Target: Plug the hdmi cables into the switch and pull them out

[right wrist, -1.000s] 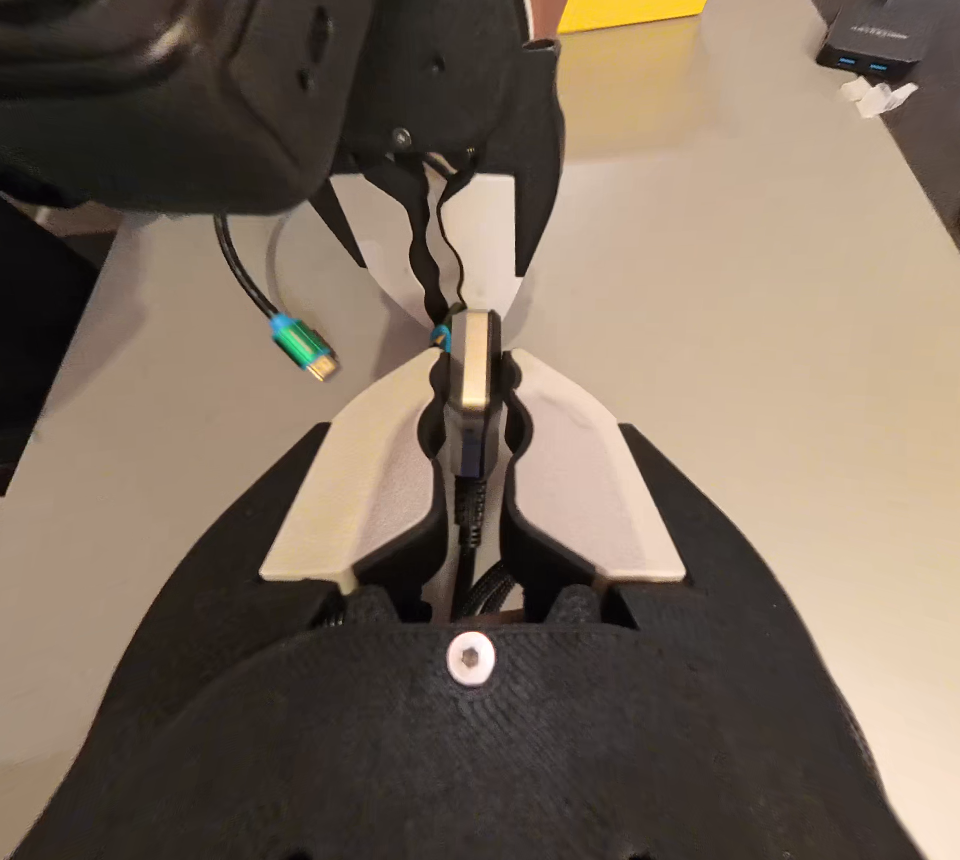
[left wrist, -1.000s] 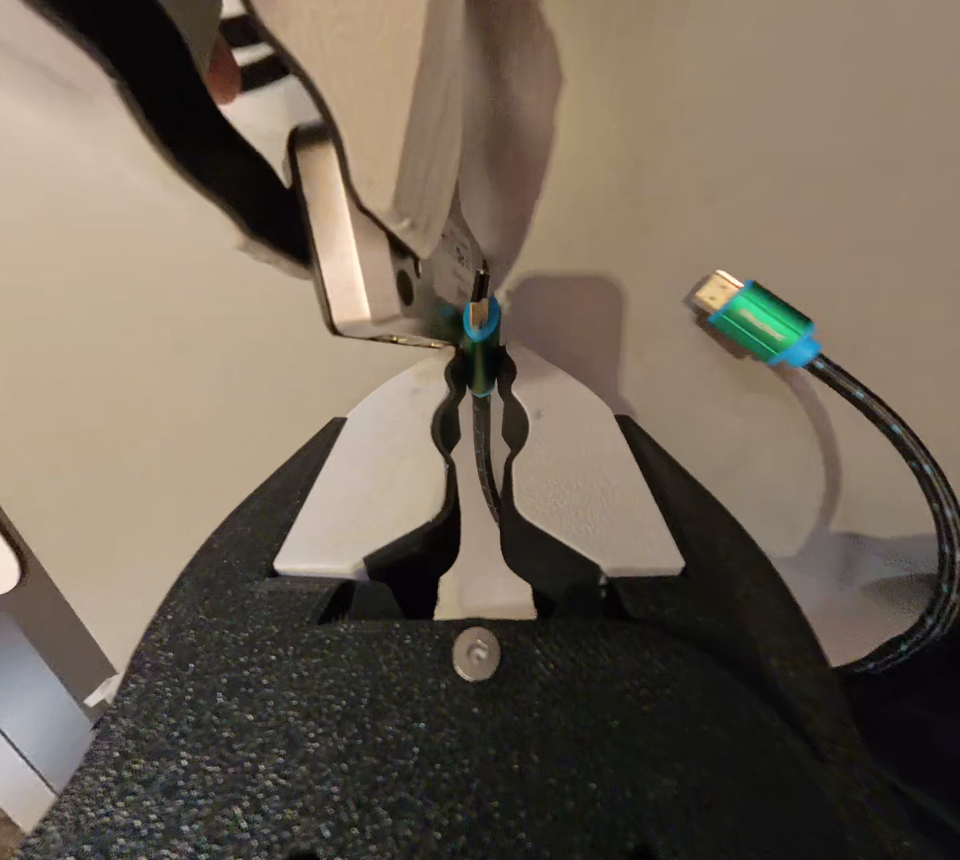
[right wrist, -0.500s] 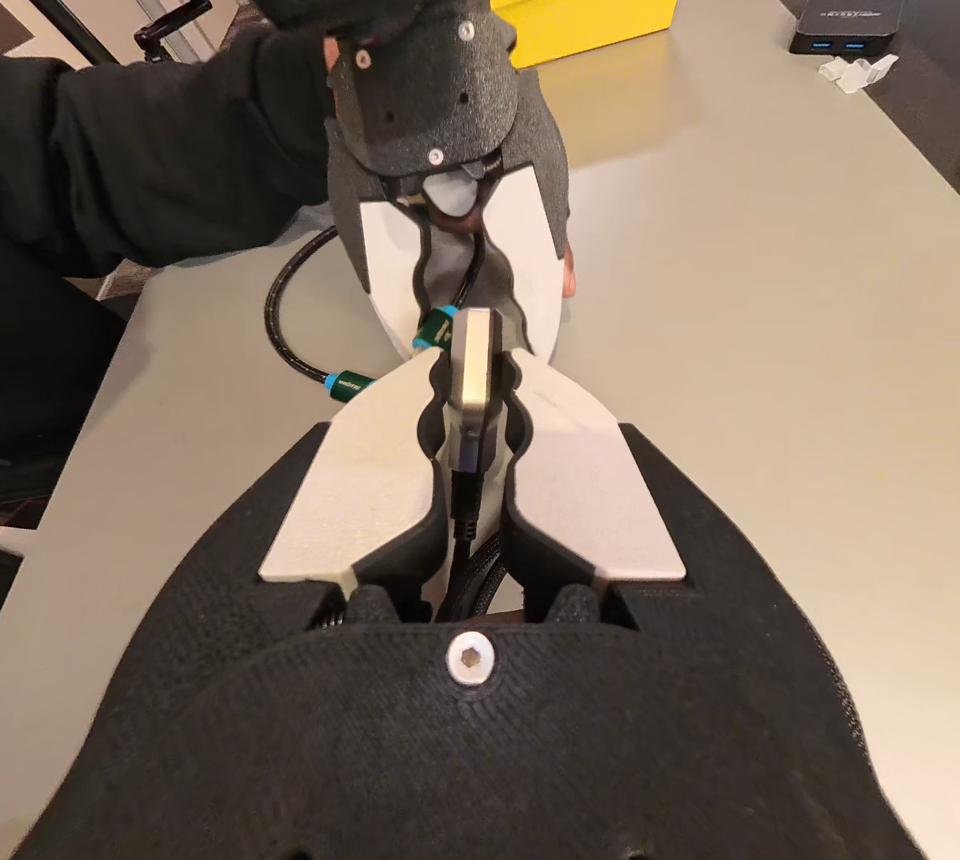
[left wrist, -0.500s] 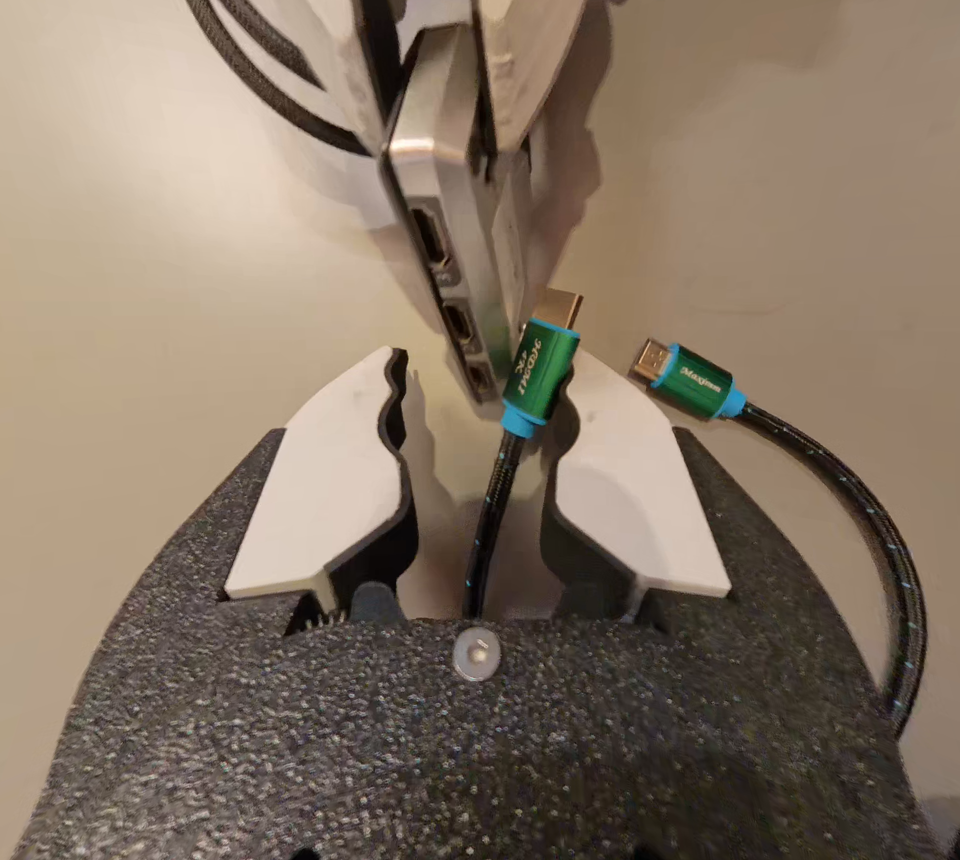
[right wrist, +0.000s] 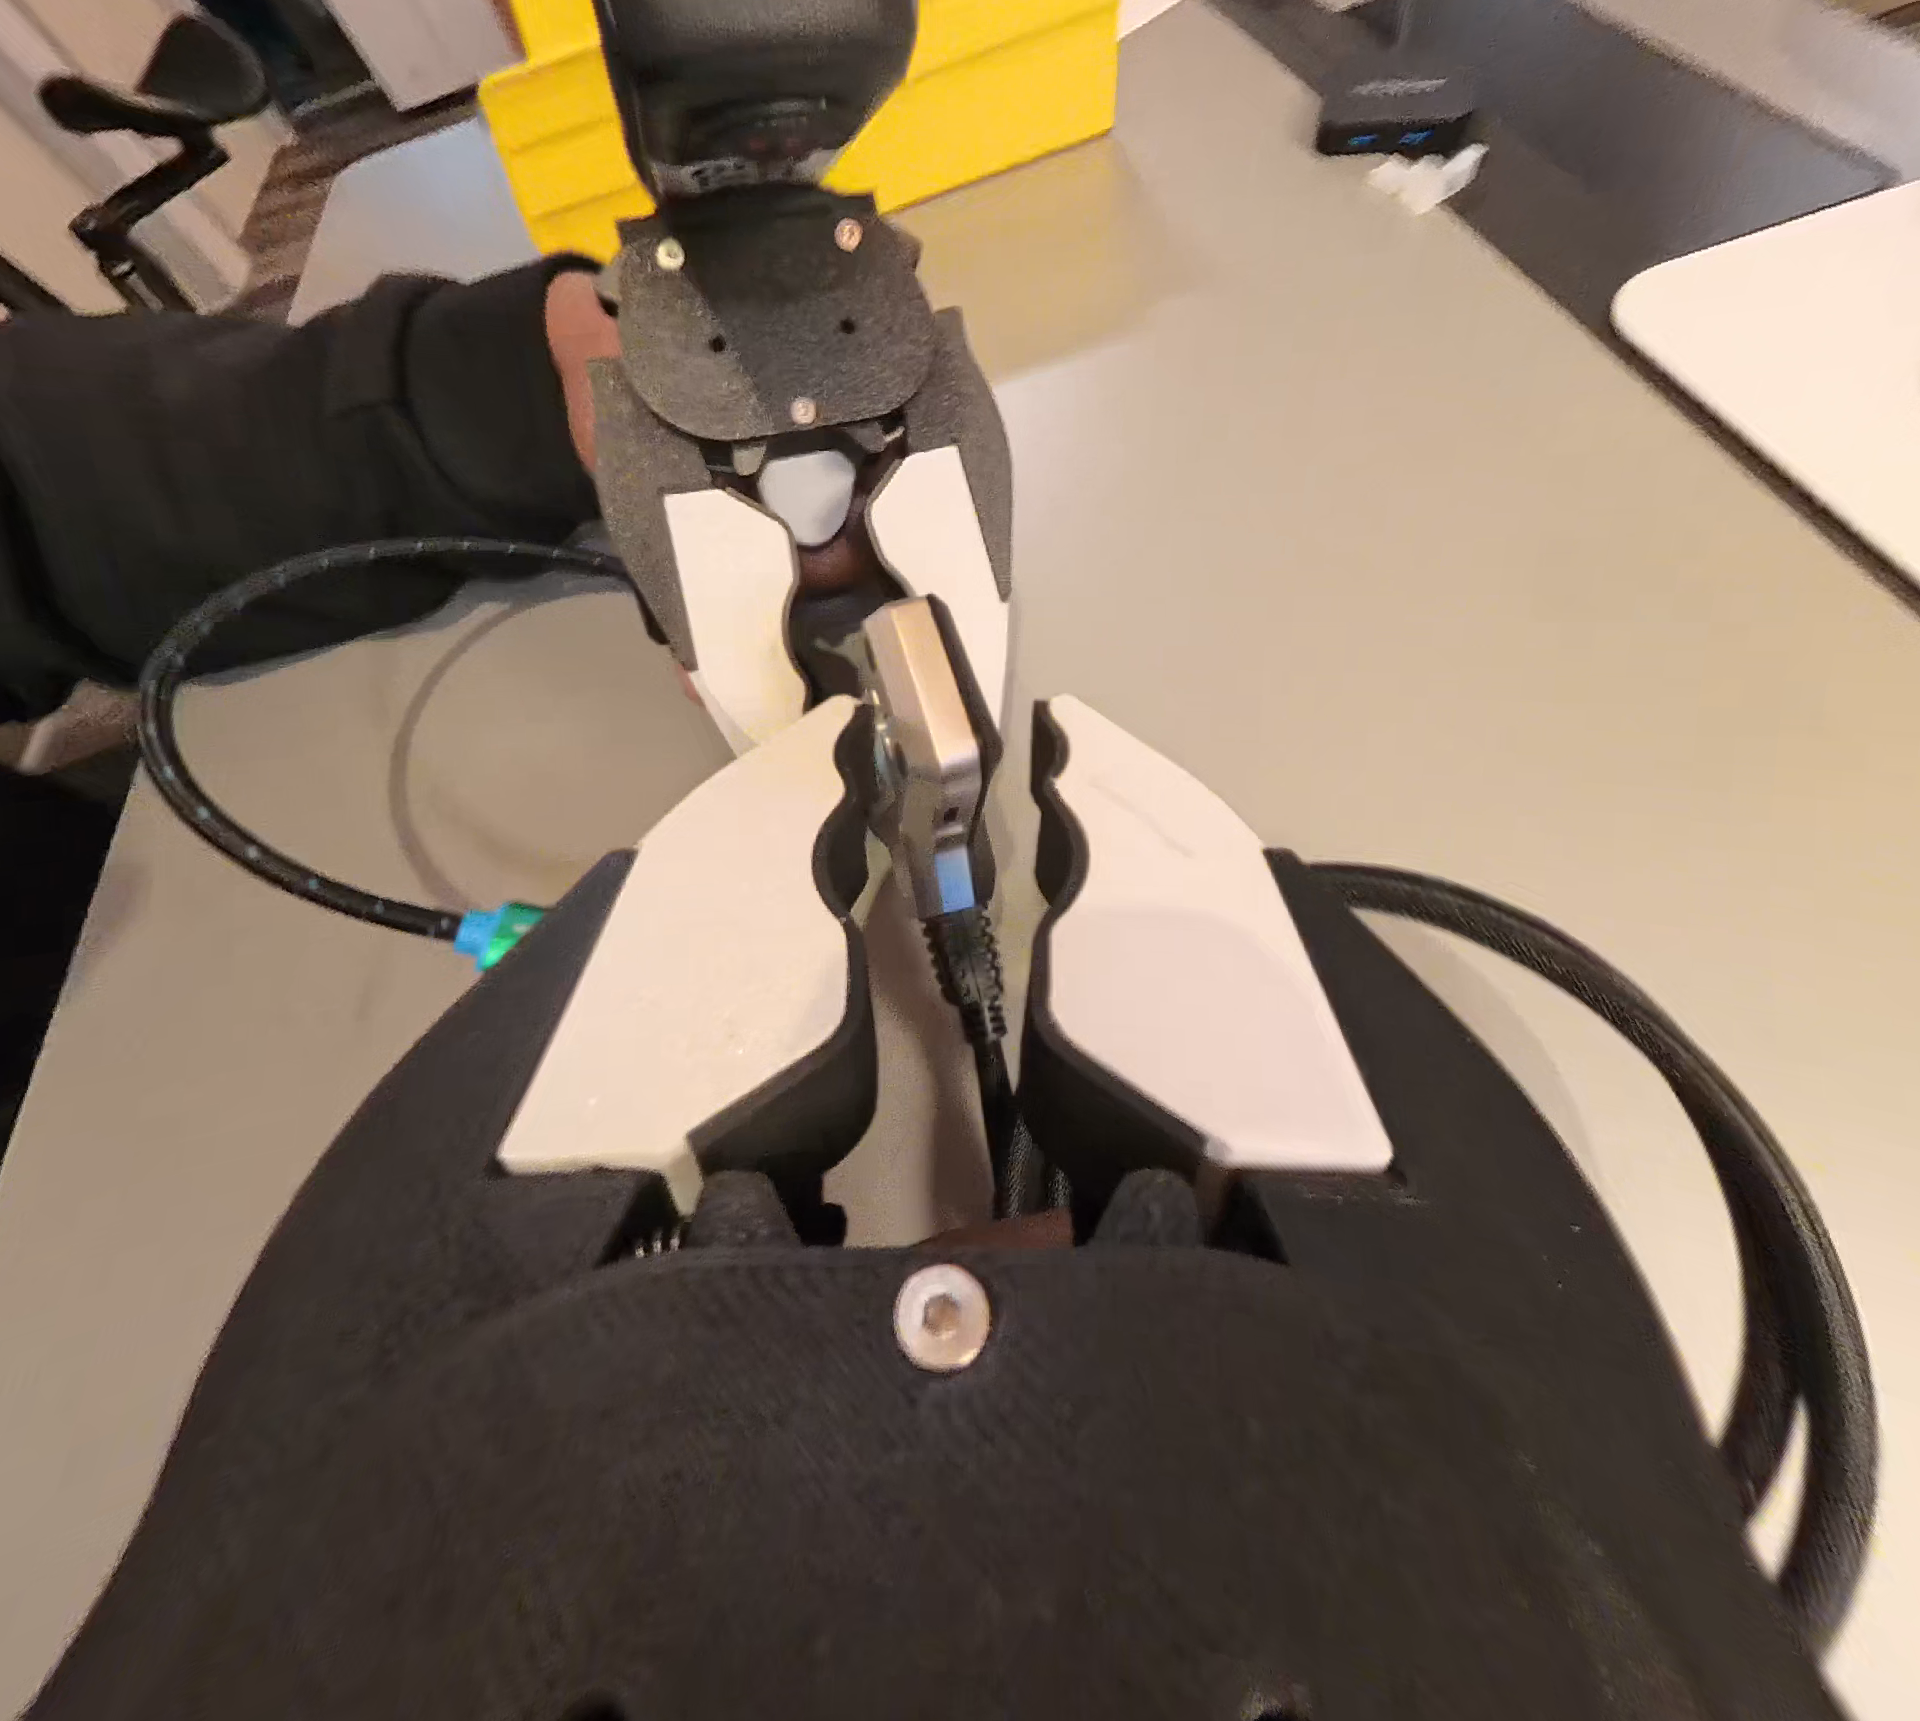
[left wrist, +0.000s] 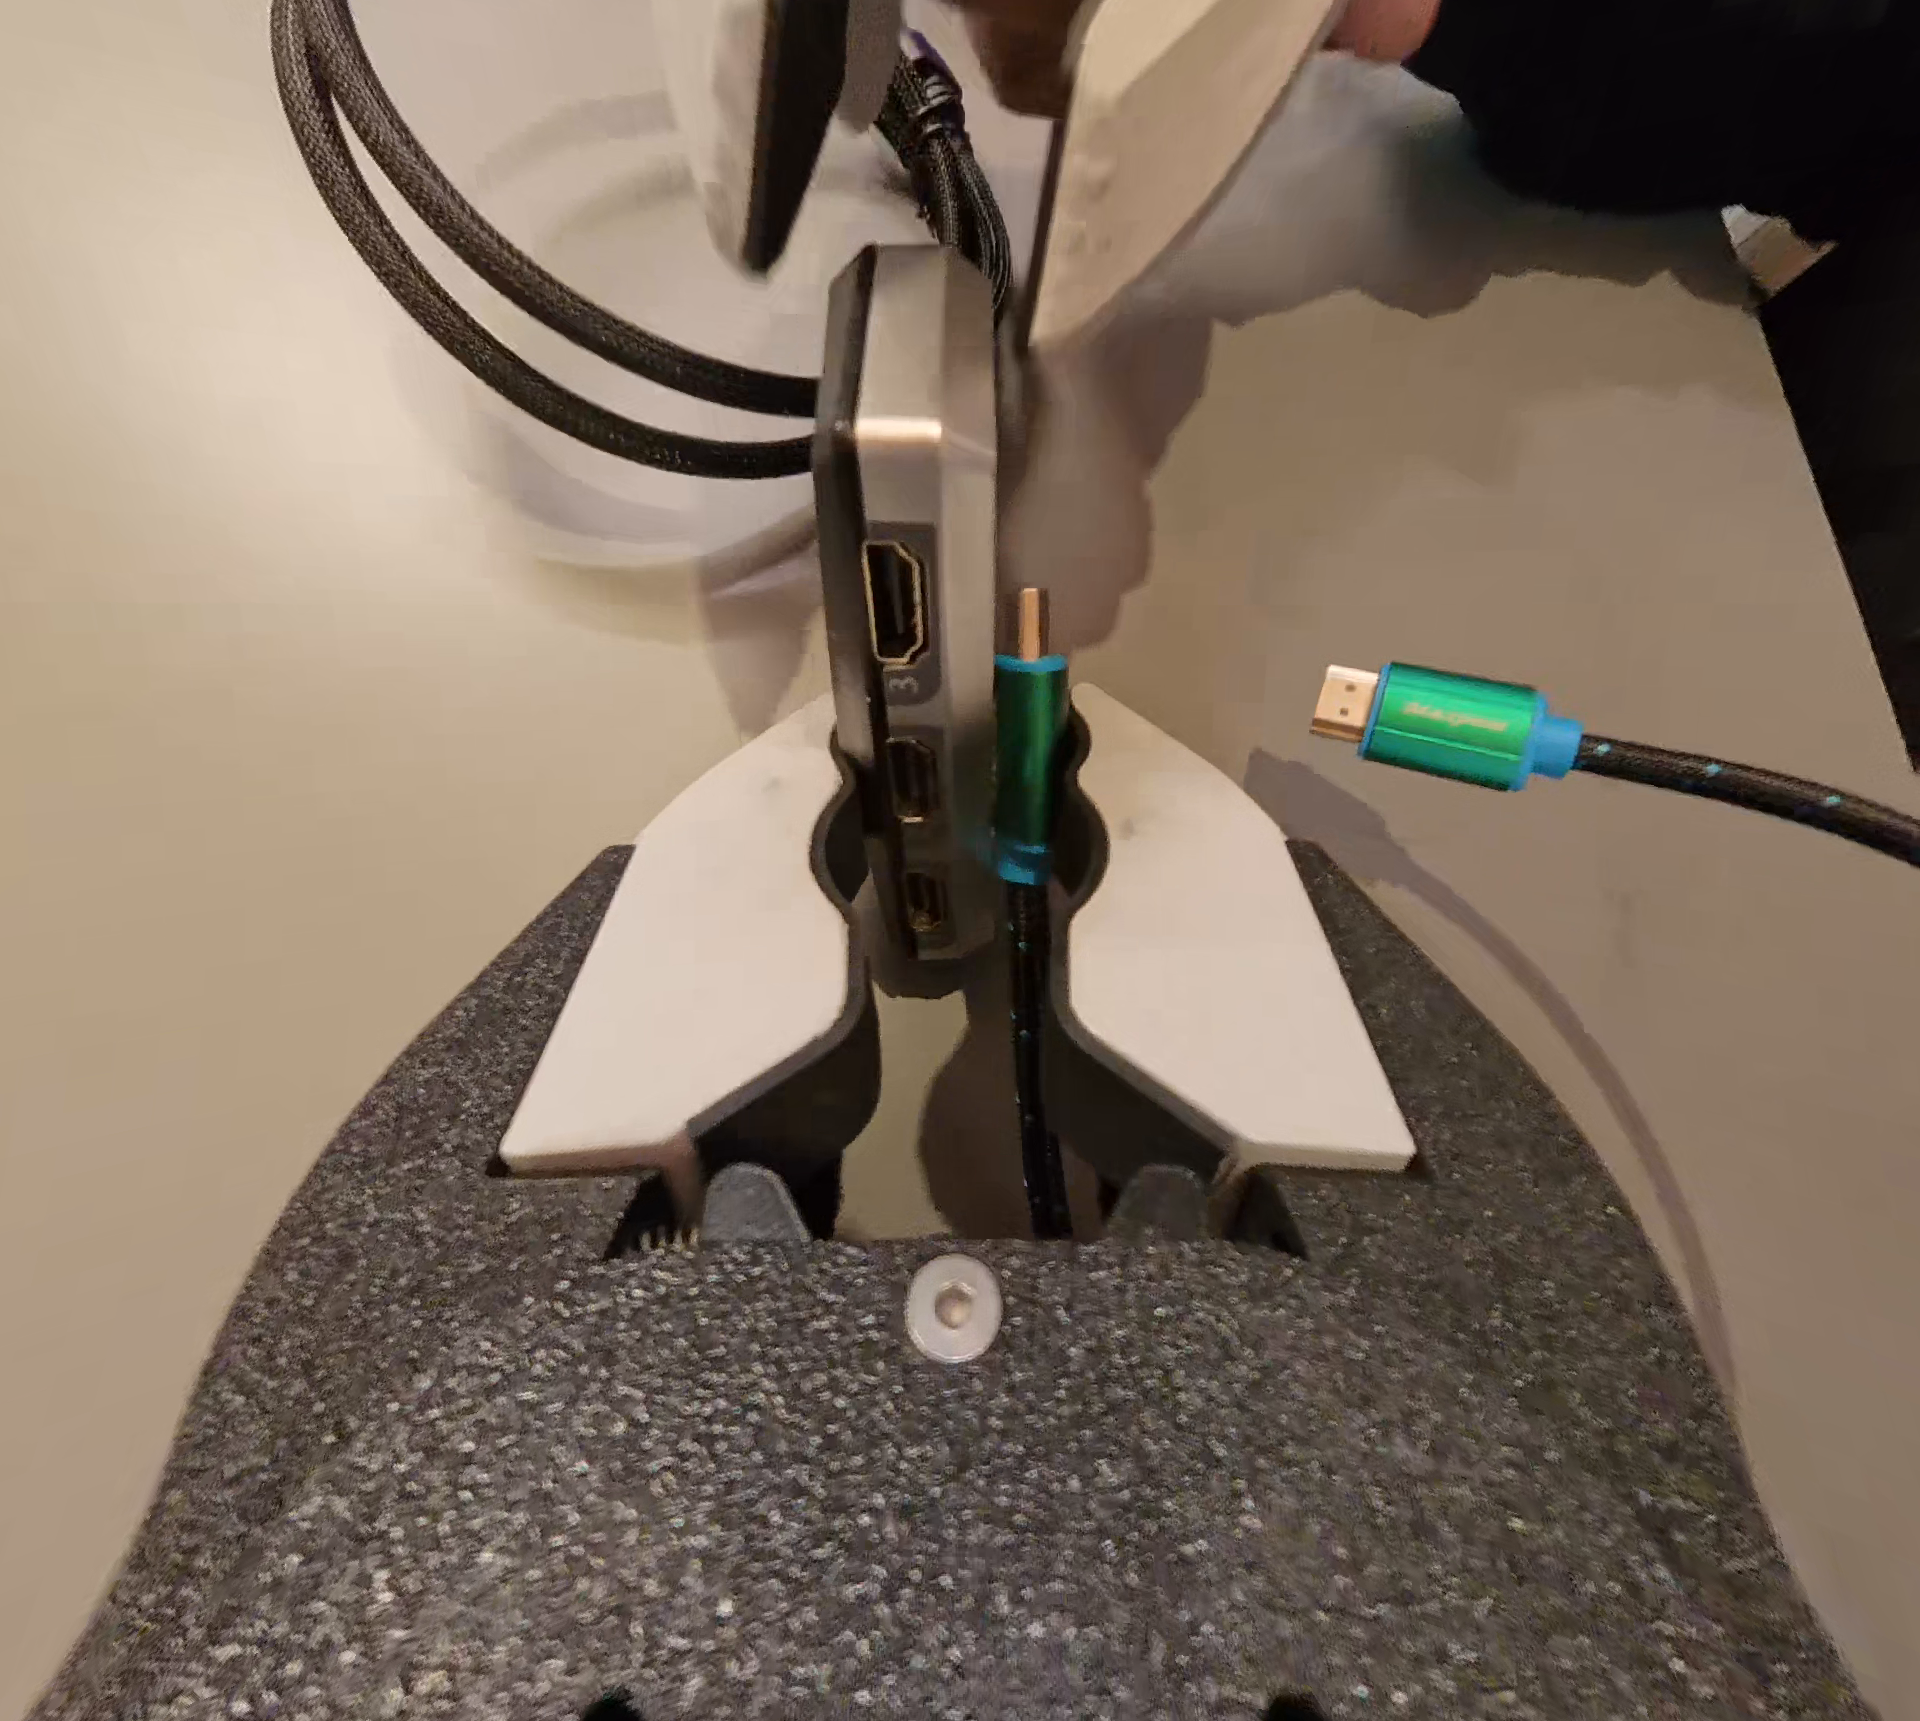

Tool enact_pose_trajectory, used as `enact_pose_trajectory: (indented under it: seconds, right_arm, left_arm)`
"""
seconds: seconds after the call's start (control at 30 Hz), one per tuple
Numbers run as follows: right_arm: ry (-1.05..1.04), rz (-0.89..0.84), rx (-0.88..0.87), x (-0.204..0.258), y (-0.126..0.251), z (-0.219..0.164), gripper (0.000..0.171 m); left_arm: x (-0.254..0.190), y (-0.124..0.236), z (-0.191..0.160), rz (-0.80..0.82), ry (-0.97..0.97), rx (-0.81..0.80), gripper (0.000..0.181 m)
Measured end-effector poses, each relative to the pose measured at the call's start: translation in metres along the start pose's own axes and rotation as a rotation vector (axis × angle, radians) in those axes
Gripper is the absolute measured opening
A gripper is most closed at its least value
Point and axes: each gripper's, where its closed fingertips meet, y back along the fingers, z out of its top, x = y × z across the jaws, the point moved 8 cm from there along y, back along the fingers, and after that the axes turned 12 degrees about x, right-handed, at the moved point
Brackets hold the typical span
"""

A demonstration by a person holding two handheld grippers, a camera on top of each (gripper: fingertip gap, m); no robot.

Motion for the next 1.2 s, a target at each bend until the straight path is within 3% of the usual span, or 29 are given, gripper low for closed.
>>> enact_pose_trajectory:
  seconds: [0.03,0.27,0.43,0.7,0.83,0.97,1.13,1.2]
  right_arm:
    - [-0.007,-0.027,-0.026,0.002,0.005,0.0,0.03]
    - [-0.03,-0.057,-0.098,0.031,0.008,-0.024,0.022]
    - [-0.19,0.014,-0.081,0.034,-0.017,-0.043,0.021]
    - [-0.437,0.075,-0.226,0.031,-0.032,-0.037,0.031]
    - [-0.573,0.206,-0.431,0.028,-0.032,-0.031,0.038]
    - [-0.585,0.211,-0.605,0.024,-0.022,-0.029,0.036]
    - [-0.569,0.231,-0.62,0.022,-0.02,-0.03,0.034]
    - [-0.559,0.233,-0.62,0.021,-0.018,-0.031,0.025]
  left_arm:
    - [0.0,0.002,-0.001,0.003,0.018,-0.011,0.033]
    - [0.004,0.028,-0.008,0.012,0.15,-0.248,0.033]
    - [0.003,0.043,-0.01,0.018,0.17,-0.439,0.033]
    - [-0.005,0.041,0.004,-0.041,0.241,-0.695,0.033]
    - [-0.011,0.036,0.011,-0.124,0.25,-0.764,0.033]
    - [-0.016,0.03,0.017,-0.167,0.266,-0.774,0.034]
    - [-0.016,0.028,0.016,-0.216,0.297,-0.75,0.034]
    - [-0.016,0.026,0.014,-0.243,0.31,-0.705,0.034]
